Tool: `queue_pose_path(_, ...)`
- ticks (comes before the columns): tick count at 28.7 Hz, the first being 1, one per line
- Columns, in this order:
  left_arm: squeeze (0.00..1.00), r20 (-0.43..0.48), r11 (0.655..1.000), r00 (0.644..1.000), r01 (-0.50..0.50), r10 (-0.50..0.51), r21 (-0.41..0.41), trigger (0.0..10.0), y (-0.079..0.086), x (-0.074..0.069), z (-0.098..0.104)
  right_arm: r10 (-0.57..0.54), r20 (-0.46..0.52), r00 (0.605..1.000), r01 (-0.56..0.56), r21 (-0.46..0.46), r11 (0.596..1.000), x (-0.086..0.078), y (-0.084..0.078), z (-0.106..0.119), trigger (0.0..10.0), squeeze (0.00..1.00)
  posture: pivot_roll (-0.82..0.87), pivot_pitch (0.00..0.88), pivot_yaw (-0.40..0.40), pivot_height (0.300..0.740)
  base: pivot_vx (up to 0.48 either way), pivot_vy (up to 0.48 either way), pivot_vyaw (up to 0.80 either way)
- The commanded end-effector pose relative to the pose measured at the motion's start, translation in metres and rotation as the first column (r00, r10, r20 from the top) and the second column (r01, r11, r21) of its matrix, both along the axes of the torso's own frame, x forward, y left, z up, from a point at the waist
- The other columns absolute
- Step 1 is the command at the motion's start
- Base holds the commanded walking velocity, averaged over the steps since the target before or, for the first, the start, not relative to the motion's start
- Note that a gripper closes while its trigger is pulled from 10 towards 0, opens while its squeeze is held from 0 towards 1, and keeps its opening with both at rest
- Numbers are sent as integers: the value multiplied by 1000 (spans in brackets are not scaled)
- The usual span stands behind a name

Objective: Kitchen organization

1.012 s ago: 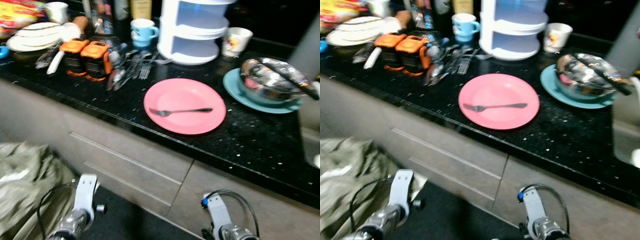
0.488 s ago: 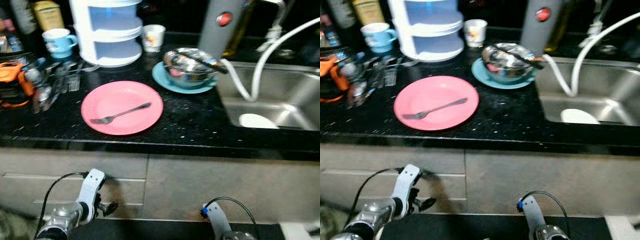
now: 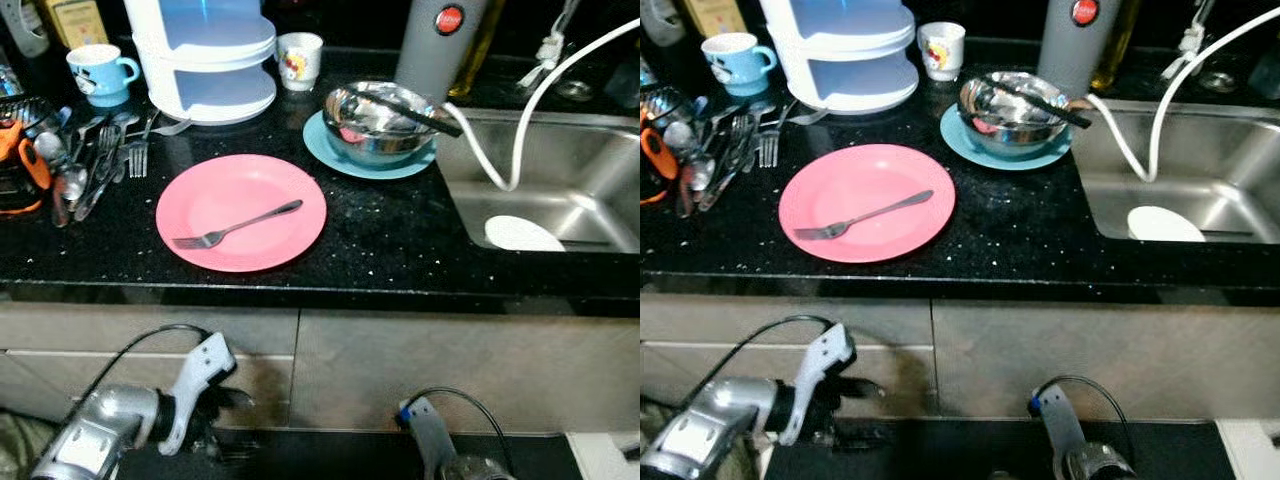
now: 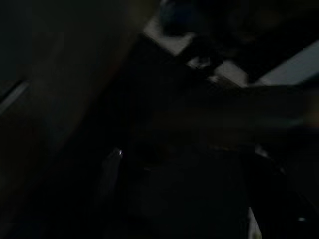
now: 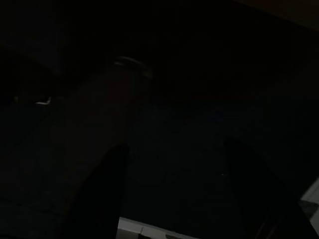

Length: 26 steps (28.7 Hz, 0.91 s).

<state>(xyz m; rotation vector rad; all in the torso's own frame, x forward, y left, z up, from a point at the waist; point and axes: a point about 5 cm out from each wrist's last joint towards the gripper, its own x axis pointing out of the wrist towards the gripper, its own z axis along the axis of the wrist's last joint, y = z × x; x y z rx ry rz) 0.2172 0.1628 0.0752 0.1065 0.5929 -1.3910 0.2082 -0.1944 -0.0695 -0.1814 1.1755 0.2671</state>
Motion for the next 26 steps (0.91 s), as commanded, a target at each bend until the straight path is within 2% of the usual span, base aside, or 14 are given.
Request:
queue_pose_path(1, 0, -9, 997, 997, 73, -74, -25, 10000, -7, -7, 9, -6, -23, 1000, 6, -6, 1000, -7, -3, -3, 10000, 0, 65, 112, -15, 740, 0, 0, 0)
queue_pose_path(3, 0, 11, 992, 994, 112, -111, -51, 10000, -13, -9, 20, -5, -23, 1000, 5, -6, 1000, -7, -3, -3, 10000, 0, 65, 112, -15, 740, 0, 0, 0)
queue_pose_path(4, 0, 53, 979, 984, 177, -172, -98, 10000, -24, -12, 40, -4, -23, 1000, 4, -6, 1000, -7, -2, -3, 10000, 0, 67, 111, -16, 740, 0, 0, 0)
queue_pose_path(5, 0, 53, 979, 984, 177, -172, -98, 10000, -24, -12, 40, -4, -23, 1000, 4, -6, 1000, -7, -2, -3, 10000, 0, 67, 111, -16, 740, 0, 0, 0)
queue_pose_path(8, 0, 171, 949, 967, 223, -187, -225, 10000, -40, -9, 78, -4, -23, 1000, 4, -6, 1000, -7, -2, -3, 10000, 0, 66, 111, -15, 740, 0, 0, 0)
queue_pose_path(12, 0, 368, 904, 927, 217, -73, -368, 10000, -49, 6, 132, -4, -22, 1000, 4, -4, 1000, -7, -2, -3, 10000, 0, 68, 110, -10, 740, 0, 0, 0)
queue_pose_path(13, 0, 368, 904, 927, 217, -73, -368, 10000, -49, 6, 132, -4, -22, 1000, 4, -4, 1000, -7, -2, -3, 10000, 0, 68, 110, -10, 740, 0, 0, 0)
queue_pose_path(15, 0, 430, 887, 903, 205, -8, -413, 10000, -50, 12, 154, -3, -22, 1000, 3, -4, 1000, -6, -1, -3, 10000, 0, 66, 111, -10, 740, 0, 0, 0)
queue_pose_path(16, 0, 485, 880, 873, 197, 43, -432, 10000, -51, 17, 169, -3, -22, 1000, 3, -4, 1000, -6, -1, -3, 10000, 0, 66, 111, -8, 740, 0, 0, 0)
queue_pose_path(17, 0, 485, 880, 873, 197, 43, -432, 10000, -51, 17, 169, -3, -22, 1000, 3, -4, 1000, -6, -1, -3, 10000, 0, 66, 111, -8, 740, 0, 0, 0)
queue_pose_path(19, 0, 565, 886, 812, 146, 148, -441, 10000, -50, 28, 193, -4, -21, 1000, 4, -3, 1000, -6, -1, -3, 10000, 0, 64, 113, -6, 740, 0, 0, 0)
queue_pose_path(22, 0, 640, 916, 716, 2, 279, -402, 10000, -42, 48, 210, -5, -20, 1000, 5, -3, 1000, -6, 0, -3, 10000, 0, 61, 111, -4, 740, 0, 0, 0)
queue_pose_path(24, 0, 688, 920, 619, -173, 379, -351, 10000, -25, 70, 218, -5, -19, 1000, 5, -5, 1000, -6, 0, -3, 10000, 0, 61, 111, -4, 740, 0, 0, 0)
queue_pose_path(26, 0, 721, 913, 561, -271, 407, -305, 10000, -11, 83, 219, -4, -17, 1000, 4, -8, 1000, -6, 0, -3, 10000, 0, 66, 109, -5, 740, 0, 0, 0)
